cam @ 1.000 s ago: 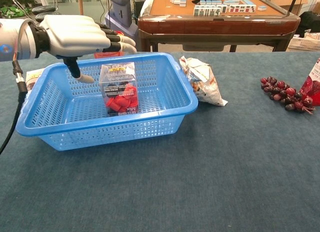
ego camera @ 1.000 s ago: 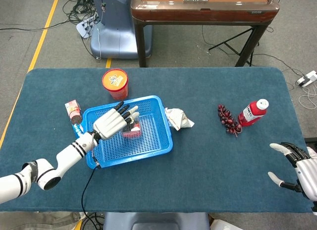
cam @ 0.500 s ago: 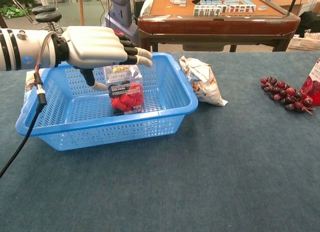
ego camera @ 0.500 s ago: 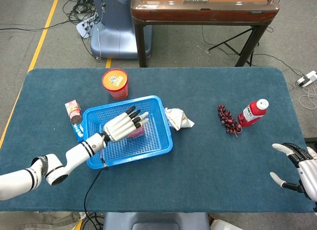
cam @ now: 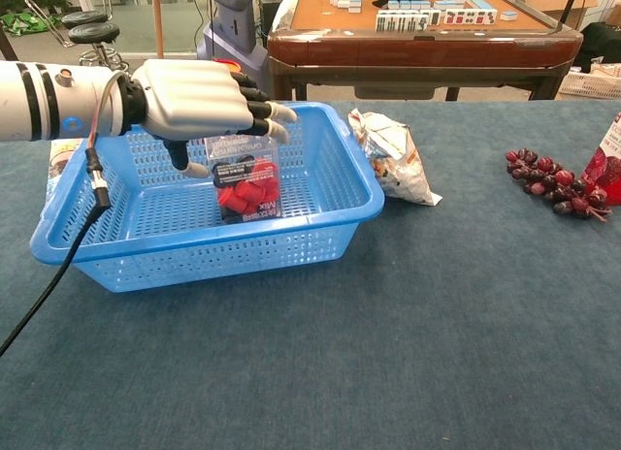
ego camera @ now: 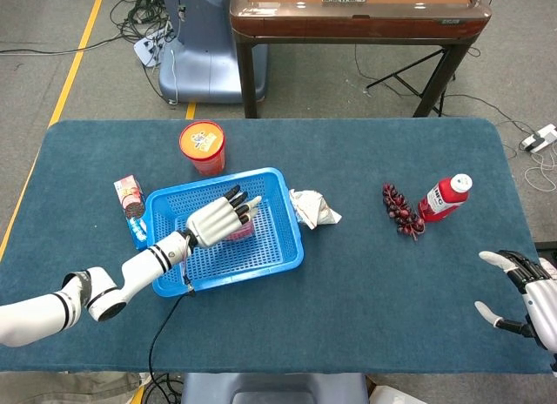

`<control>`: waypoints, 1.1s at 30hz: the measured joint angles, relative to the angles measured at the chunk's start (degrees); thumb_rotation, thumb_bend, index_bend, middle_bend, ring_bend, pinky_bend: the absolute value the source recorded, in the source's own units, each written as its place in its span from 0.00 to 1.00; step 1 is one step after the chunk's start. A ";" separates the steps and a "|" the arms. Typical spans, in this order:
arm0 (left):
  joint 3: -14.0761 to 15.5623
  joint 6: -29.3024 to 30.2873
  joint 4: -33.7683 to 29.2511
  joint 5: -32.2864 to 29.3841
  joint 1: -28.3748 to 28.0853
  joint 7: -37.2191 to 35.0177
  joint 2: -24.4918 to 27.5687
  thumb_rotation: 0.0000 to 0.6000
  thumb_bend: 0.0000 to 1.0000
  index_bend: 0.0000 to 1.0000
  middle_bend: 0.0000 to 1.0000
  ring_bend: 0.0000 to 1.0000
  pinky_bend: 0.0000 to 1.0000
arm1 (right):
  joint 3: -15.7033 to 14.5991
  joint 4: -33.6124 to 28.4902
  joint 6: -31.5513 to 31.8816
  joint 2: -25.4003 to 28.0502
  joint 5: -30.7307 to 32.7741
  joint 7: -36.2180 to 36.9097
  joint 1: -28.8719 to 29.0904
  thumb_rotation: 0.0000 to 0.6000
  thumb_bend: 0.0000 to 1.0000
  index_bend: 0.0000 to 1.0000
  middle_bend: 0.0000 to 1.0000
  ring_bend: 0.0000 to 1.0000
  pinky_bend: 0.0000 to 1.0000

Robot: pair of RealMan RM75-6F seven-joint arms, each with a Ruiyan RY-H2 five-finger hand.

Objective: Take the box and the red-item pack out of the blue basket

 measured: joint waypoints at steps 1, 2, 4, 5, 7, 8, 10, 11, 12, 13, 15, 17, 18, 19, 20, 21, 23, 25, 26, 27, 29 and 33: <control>0.00 0.14 0.01 -0.01 0.02 -0.28 -0.05 1.00 0.27 0.31 0.15 0.23 0.11 | 0.02 0.00 -0.01 0.01 -0.01 0.01 0.02 1.00 0.21 0.21 0.26 0.17 0.24; 0.00 0.29 0.03 -0.02 0.05 -0.67 -0.10 1.00 0.27 0.35 0.20 0.28 0.12 | 0.04 0.01 -0.01 0.00 -0.01 0.00 0.03 1.00 0.21 0.21 0.26 0.17 0.24; 0.03 0.58 0.10 -0.09 0.13 -1.70 -0.24 1.00 0.27 0.42 0.27 0.34 0.16 | 0.08 -0.03 -0.03 -0.04 0.03 -0.01 0.05 1.00 0.21 0.21 0.26 0.17 0.24; 0.08 0.73 0.18 -0.07 0.17 -2.16 -0.32 1.00 0.27 0.44 0.30 0.37 0.19 | 0.09 -0.01 -0.03 -0.06 0.06 0.04 0.04 1.00 0.21 0.21 0.26 0.17 0.24; 0.29 1.24 0.46 0.26 0.26 -3.21 -0.49 1.00 0.27 0.46 0.34 0.42 0.24 | 0.10 0.09 -0.01 -0.12 0.09 0.10 0.02 1.00 0.21 0.21 0.26 0.17 0.24; 0.39 1.53 0.60 0.46 0.33 -3.67 -0.55 1.00 0.27 0.46 0.35 0.43 0.26 | 0.11 0.10 -0.01 -0.13 0.12 0.15 0.01 1.00 0.21 0.21 0.26 0.17 0.24; 0.60 2.32 0.85 0.87 0.58 -4.91 -0.63 1.00 0.27 0.46 0.36 0.44 0.30 | 0.12 0.09 0.05 -0.12 0.14 0.22 -0.03 1.00 0.21 0.21 0.26 0.17 0.24; 0.68 2.66 0.90 0.98 0.73 -5.54 -0.61 1.00 0.27 0.46 0.37 0.44 0.32 | 0.14 0.08 0.13 -0.09 0.12 0.25 -0.04 1.00 0.21 0.21 0.26 0.17 0.24; 0.76 3.15 0.89 1.09 0.98 -6.43 -0.51 1.00 0.27 0.46 0.38 0.44 0.34 | 0.16 0.08 0.18 -0.07 0.09 0.28 -0.05 1.00 0.21 0.21 0.26 0.17 0.24; 0.81 3.63 0.83 1.18 1.20 -7.12 -0.38 1.00 0.27 0.46 0.38 0.45 0.35 | 0.18 0.08 0.25 -0.03 0.05 0.31 -0.06 1.00 0.21 0.21 0.26 0.17 0.24; 0.89 5.20 0.60 1.55 1.82 -8.58 0.11 1.00 0.27 0.46 0.40 0.45 0.36 | 0.26 0.05 0.42 0.00 -0.08 0.30 -0.05 1.00 0.21 0.21 0.26 0.17 0.24; 0.93 6.74 0.27 1.87 2.47 -9.79 0.79 1.00 0.27 0.46 0.40 0.45 0.36 | 0.26 0.04 0.50 0.02 -0.27 0.29 -0.03 1.00 0.21 0.21 0.26 0.17 0.24; 0.91 7.79 -0.07 2.01 2.96 -10.49 1.44 1.00 0.27 0.46 0.40 0.45 0.36 | 0.25 0.03 0.54 0.02 -0.36 0.31 -0.03 1.00 0.21 0.21 0.26 0.17 0.24; 0.85 8.58 -0.38 2.08 3.34 -10.91 1.98 1.00 0.27 0.46 0.40 0.45 0.36 | 0.25 0.02 0.57 0.01 -0.43 0.34 -0.02 1.00 0.21 0.21 0.26 0.17 0.24; 0.74 9.40 -0.68 2.09 3.73 -11.27 2.50 1.00 0.27 0.46 0.40 0.45 0.36 | 0.25 0.04 0.61 -0.01 -0.48 0.38 -0.01 1.00 0.21 0.21 0.26 0.17 0.24; 0.50 10.61 -1.07 2.02 4.31 -11.76 3.15 1.00 0.27 0.46 0.40 0.45 0.36 | 0.25 0.06 0.60 -0.03 -0.50 0.42 0.00 1.00 0.21 0.21 0.26 0.17 0.24; -0.03 12.58 -1.60 1.70 5.29 -12.71 4.09 1.00 0.27 0.46 0.40 0.45 0.36 | 0.28 0.04 0.61 -0.06 -0.59 0.45 0.05 1.00 0.21 0.21 0.26 0.17 0.24; -0.97 15.02 -2.07 0.68 6.74 -14.35 5.20 1.00 0.27 0.46 0.40 0.45 0.36 | 0.27 0.08 0.67 -0.06 -0.75 0.50 0.08 1.00 0.21 0.21 0.26 0.17 0.24; -1.42 15.99 -2.18 0.01 7.41 -15.07 5.70 1.00 0.27 0.46 0.40 0.44 0.36 | 0.26 0.08 0.69 -0.04 -0.88 0.53 0.11 1.00 0.21 0.21 0.26 0.17 0.24; -2.00 17.08 -2.23 -1.03 8.31 -15.84 6.42 1.00 0.27 0.46 0.40 0.44 0.36 | 0.25 0.10 0.71 -0.02 -0.92 0.54 0.13 1.00 0.21 0.21 0.26 0.17 0.24; -2.80 18.36 -2.16 -2.66 9.63 -16.41 7.51 1.00 0.27 0.46 0.40 0.44 0.36 | 0.24 0.15 0.75 -0.02 -0.99 0.67 0.14 1.00 0.21 0.21 0.26 0.17 0.24; -4.16 20.24 -1.37 -6.41 12.52 -16.38 9.23 1.00 0.27 0.45 0.40 0.44 0.36 | 0.22 0.29 0.76 -0.07 -1.11 0.86 0.20 1.00 0.21 0.21 0.26 0.17 0.24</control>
